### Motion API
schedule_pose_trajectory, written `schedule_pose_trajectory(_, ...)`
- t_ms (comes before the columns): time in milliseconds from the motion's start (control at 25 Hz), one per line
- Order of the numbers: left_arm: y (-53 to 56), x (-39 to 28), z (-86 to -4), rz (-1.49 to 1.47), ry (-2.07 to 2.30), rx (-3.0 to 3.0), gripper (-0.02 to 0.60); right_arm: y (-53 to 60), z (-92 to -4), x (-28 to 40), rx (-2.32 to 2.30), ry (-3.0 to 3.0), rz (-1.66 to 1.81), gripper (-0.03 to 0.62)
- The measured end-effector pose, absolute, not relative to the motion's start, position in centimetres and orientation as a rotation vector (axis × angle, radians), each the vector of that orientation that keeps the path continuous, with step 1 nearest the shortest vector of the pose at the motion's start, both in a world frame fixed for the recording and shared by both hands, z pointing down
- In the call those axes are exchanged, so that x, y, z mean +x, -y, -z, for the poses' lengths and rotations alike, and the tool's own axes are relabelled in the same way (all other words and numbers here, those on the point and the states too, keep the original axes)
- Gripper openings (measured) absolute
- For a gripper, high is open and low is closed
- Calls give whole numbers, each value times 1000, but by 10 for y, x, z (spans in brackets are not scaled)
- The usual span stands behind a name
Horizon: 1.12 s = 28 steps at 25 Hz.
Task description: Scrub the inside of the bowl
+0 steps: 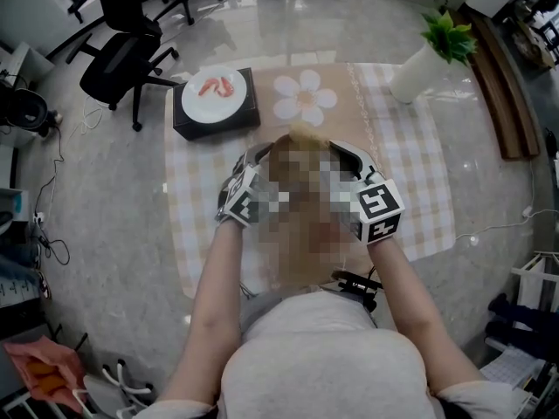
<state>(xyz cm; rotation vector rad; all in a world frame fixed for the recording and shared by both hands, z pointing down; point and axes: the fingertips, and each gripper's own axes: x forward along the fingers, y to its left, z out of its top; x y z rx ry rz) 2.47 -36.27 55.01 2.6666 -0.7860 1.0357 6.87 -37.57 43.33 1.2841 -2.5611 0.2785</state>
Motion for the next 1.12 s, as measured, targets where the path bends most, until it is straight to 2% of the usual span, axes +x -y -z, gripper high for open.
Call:
schedule_pose_trajectory(640, 363, 25, -550, -1040, 785, 2668, 430, 397, -465, 22, 642, 2336, -65, 63)
schedule_pose_trajectory(1120, 364, 25, -551, -1052, 781, 2659, 430, 408, -481, 37, 649, 2217, 46, 63)
